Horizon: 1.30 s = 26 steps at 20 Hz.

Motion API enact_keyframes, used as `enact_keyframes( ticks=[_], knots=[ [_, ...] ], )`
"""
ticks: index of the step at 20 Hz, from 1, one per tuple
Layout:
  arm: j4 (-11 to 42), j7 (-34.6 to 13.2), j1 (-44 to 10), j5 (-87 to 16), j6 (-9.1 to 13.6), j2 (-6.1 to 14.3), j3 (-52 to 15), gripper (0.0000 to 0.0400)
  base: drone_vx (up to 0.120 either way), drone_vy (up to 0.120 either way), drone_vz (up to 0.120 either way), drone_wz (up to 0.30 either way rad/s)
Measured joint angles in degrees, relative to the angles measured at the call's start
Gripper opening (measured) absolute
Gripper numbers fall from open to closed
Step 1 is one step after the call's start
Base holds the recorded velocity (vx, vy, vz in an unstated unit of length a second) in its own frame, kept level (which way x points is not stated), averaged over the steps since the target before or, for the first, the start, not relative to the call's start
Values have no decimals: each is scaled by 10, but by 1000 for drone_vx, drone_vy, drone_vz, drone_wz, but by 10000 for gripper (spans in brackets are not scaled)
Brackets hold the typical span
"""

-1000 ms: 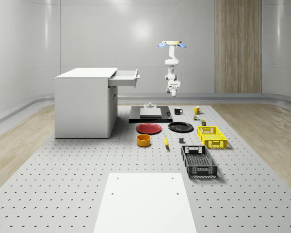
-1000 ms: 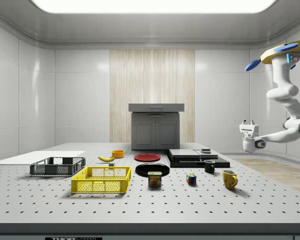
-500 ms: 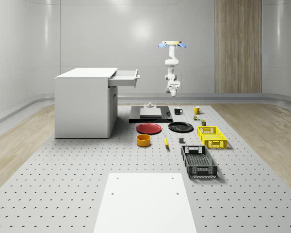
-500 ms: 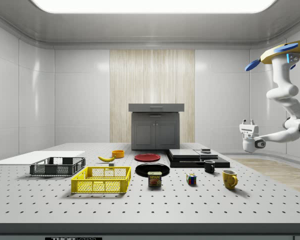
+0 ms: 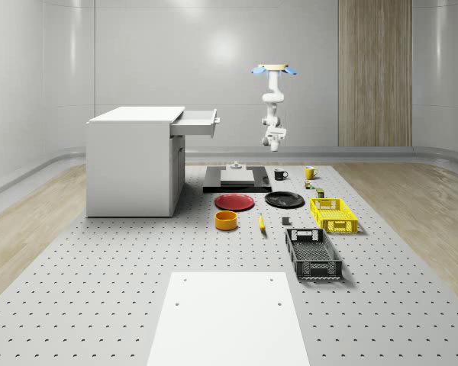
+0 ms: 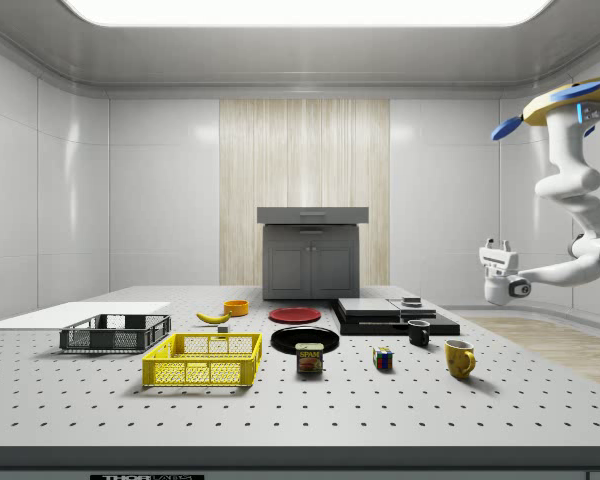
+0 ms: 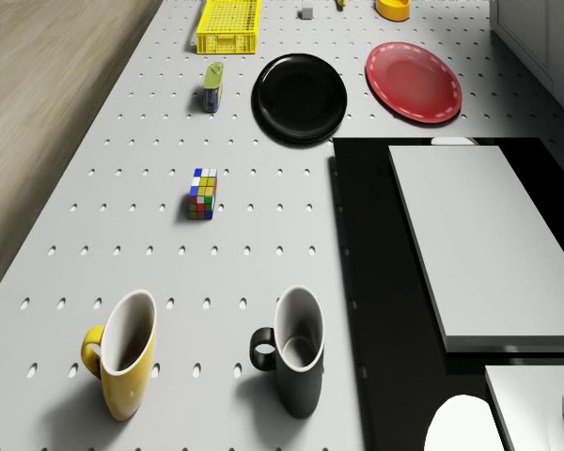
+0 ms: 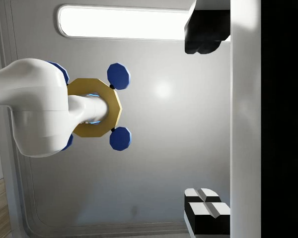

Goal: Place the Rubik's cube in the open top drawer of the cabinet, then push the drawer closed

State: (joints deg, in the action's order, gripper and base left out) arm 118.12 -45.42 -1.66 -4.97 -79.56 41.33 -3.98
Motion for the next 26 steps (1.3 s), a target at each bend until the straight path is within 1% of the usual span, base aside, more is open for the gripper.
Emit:
enact_keyframes(
  ticks=[5,8,10,12,13,15,17,19,21,23,26],
  knots=[
    [9,-9,-15,-68,-3,3,-48,400,120,120,0,0],
    [26,-20,-32,-144,-7,8,-101,400,120,120,0,0],
    [48,-32,-49,-217,-11,13,-151,400,120,120,0,0],
    [85,-49,-71,-311,-15,22,-214,400,120,120,-20,0],
    [111,-61,-85,-366,-18,27,-248,400,120,120,-120,0],
    [175,-91,-118,-488,-22,42,-322,400,120,120,-120,0],
    [251,-132,-160,-620,-21,58,-394,400,120,120,-120,0],
    [323,-182,-212,-746,-9,75,-459,400,120,120,-120,0],
    [381,-234,-273,-854,13,91,-512,400,120,120,-120,0],
    [421,-281,-335,-936,40,106,-555,400,120,120,-120,0],
    [454,-338,-417,-1015,79,127,-602,400,120,120,-120,0]
  ],
)
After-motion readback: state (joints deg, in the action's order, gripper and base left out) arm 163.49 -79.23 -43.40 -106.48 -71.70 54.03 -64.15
